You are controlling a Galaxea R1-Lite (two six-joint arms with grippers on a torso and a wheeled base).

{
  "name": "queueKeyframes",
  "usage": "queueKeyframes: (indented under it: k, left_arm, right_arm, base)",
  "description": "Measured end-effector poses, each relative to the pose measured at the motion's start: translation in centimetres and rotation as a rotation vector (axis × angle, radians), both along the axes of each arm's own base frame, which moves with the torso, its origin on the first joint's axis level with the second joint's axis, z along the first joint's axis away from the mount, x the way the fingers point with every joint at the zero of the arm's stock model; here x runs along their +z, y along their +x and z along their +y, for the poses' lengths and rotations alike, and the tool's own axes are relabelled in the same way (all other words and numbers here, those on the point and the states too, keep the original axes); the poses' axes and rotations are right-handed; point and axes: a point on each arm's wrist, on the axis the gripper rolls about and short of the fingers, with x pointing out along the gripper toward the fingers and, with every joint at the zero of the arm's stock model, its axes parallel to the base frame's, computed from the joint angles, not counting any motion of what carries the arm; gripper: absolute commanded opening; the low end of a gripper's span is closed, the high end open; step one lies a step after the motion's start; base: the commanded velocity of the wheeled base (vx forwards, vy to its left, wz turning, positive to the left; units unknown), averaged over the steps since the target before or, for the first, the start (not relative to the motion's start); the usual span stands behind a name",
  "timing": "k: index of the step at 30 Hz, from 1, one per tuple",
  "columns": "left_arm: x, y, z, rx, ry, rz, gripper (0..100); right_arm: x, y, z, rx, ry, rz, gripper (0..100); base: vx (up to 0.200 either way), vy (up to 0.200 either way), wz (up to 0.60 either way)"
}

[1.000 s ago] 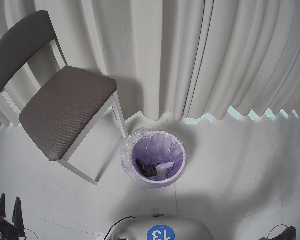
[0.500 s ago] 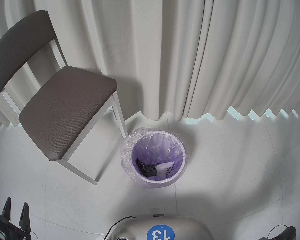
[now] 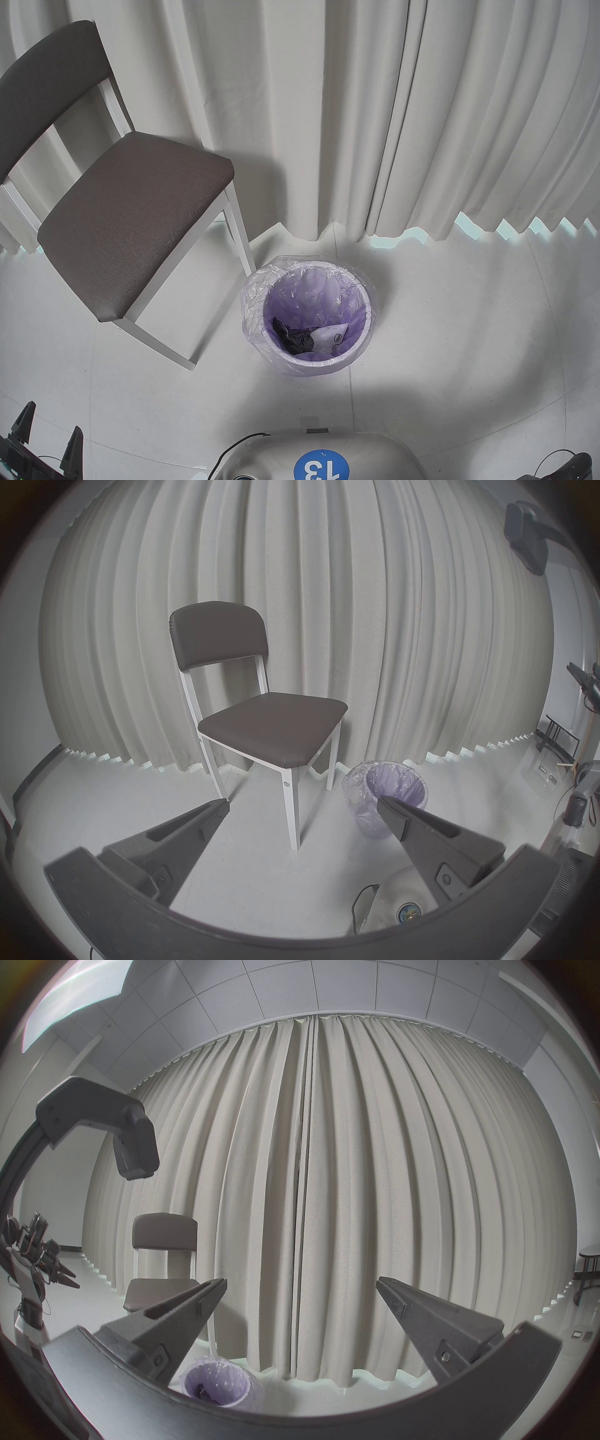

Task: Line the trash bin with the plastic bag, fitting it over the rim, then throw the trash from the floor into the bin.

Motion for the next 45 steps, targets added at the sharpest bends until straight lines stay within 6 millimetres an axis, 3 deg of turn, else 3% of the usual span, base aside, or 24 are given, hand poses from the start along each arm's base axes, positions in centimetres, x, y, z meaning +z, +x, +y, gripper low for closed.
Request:
queueKeyframes:
  k: [11, 24, 36, 45]
  left_arm:
    - [0.0, 0.0, 0.0, 0.007, 0.0, 0.0, 100]
    - [0.2, 0.0, 0.0, 0.007, -0.001, -0.015, 100]
    - [0.2, 0.0, 0.0, 0.007, -0.001, -0.015, 100]
    - [0.2, 0.0, 0.0, 0.006, -0.002, -0.016, 100]
  right_arm:
    - [-3.4, 1.9, 0.0, -0.022, -0.026, 0.156, 100]
    - [-7.1, 3.1, -0.2, -0.067, 0.065, 0.531, 100]
    - [-7.4, 3.2, -0.2, -0.035, 0.14, 0.574, 100]
    - [-7.4, 3.1, -0.1, -0.062, -0.042, 0.542, 100]
  base:
    - [0.0, 0.0, 0.0]
    - [0.0, 0.0, 0.0]
    - [0.0, 0.0, 0.0]
    - [0.0, 0.0, 0.0]
